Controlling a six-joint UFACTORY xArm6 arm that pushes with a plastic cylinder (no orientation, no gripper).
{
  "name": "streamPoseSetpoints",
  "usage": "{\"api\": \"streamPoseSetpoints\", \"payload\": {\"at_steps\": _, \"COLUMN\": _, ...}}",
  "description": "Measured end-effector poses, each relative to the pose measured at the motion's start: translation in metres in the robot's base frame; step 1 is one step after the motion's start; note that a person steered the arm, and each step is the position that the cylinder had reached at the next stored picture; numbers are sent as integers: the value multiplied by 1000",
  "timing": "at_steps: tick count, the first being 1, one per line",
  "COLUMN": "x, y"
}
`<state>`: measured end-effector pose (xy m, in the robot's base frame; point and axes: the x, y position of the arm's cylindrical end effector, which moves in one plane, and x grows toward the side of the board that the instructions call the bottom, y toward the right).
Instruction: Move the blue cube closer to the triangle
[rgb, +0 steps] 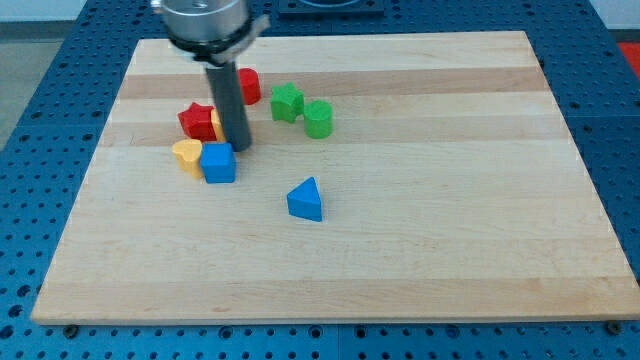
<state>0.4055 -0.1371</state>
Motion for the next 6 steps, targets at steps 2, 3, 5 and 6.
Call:
{"api": "streamPoseSetpoints", "payload": {"at_steps": 2, "x": 54, "y": -24}}
{"api": "streamPoseSetpoints", "payload": {"at_steps": 3, "x": 74, "y": 5}}
{"api": "streamPoseSetpoints", "payload": {"at_steps": 5, "x": 93, "y": 22}}
{"api": "streamPoseSetpoints", "payload": {"at_steps": 6, "x": 86, "y": 97}}
